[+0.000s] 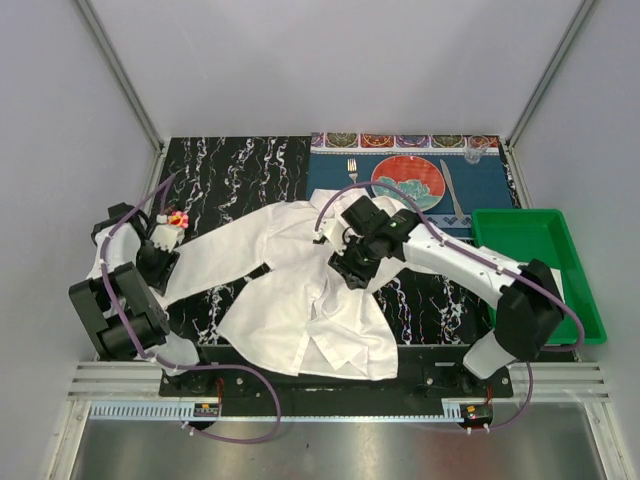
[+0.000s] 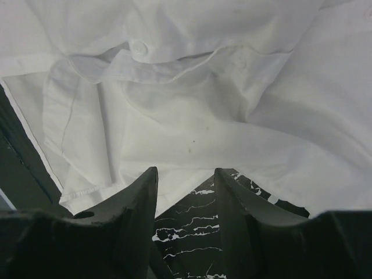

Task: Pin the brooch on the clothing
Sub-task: Flatten out the clothes at the center of the board.

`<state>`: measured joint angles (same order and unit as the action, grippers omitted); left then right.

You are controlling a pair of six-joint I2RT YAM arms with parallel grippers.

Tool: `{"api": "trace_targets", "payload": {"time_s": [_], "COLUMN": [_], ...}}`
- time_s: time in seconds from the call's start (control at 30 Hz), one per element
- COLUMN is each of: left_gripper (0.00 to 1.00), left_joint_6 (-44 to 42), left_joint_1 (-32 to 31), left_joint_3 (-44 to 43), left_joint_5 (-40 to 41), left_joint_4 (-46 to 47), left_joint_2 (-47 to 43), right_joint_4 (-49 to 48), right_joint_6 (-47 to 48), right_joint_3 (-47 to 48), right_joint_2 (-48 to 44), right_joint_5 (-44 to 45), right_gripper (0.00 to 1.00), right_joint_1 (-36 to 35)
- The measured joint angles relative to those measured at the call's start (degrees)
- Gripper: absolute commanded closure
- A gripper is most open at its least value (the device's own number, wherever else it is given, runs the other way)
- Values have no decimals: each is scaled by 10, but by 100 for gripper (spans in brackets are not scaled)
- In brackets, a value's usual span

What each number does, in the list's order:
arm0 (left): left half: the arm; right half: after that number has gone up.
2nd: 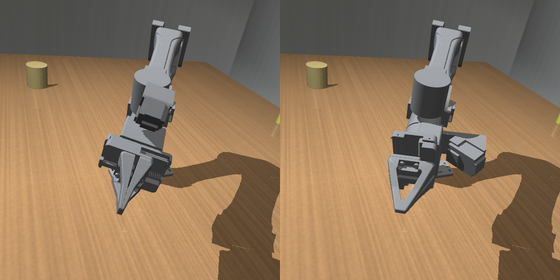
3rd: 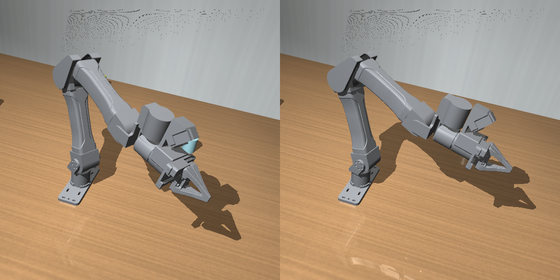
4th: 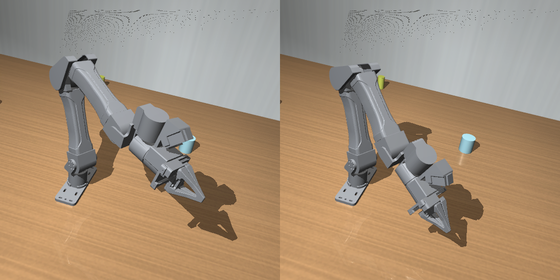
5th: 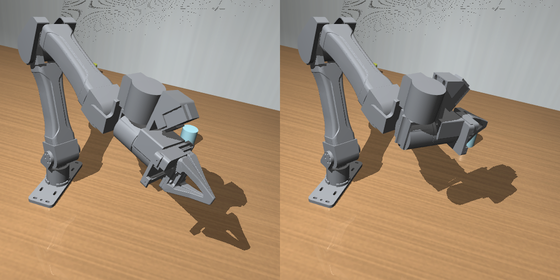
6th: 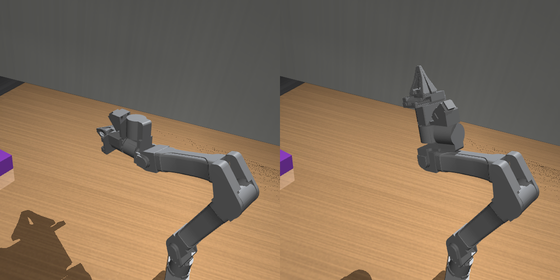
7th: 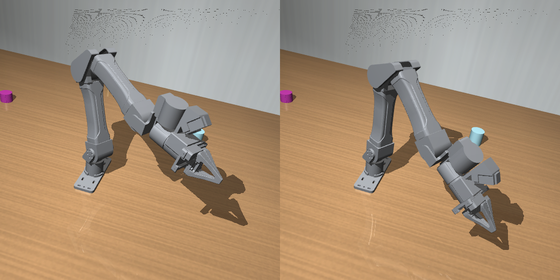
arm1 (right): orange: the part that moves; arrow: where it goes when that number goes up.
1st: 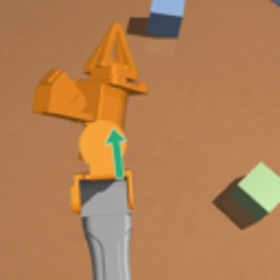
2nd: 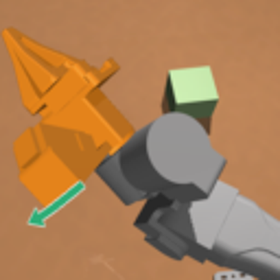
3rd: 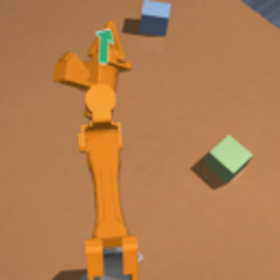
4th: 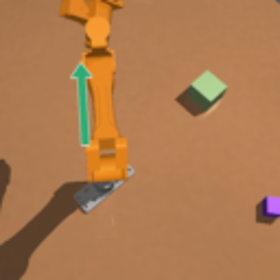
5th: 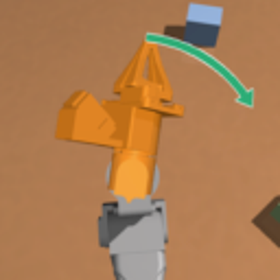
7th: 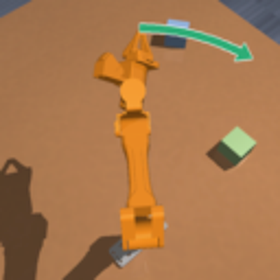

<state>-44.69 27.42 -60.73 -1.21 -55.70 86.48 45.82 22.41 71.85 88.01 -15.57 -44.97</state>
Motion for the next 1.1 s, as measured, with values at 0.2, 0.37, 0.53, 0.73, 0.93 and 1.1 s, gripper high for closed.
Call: {"api": "trace_targets", "payload": {"time_s": [0.2, 0.37, 0.53, 0.73, 0.93, 1.1], "left_gripper": [53, 53, 61, 81, 98, 59], "left_joint_6": [-5, -5, -4, -3, -5, -11], "left_joint_1": [-5, -7, -10, -10, -10, -11], "left_joint_3": [57, 59, 59, 59, 59, 58], "left_joint_5": [18, 22, 22, 27, 30, 29], "left_joint_4": [20, 45, 66, 79, 77, 64], "left_joint_2": [3, 31, 61, 80, 72, 42], "right_joint_4": [9, 10, 14, 21, 22, 25], "right_joint_6": [-15, -25, -28, -28, -27, -27], "right_joint_3": [1, 16, 27, 29, 29, 29], "right_joint_2": [50, 78, 83, 92, 95, 95], "right_joint_5": [14, 15, 17, 27, 28, 28], "right_gripper": [51, 51, 51, 51, 51, 51], "right_joint_1": [0, 0, 2, 15, 26, 26]}}
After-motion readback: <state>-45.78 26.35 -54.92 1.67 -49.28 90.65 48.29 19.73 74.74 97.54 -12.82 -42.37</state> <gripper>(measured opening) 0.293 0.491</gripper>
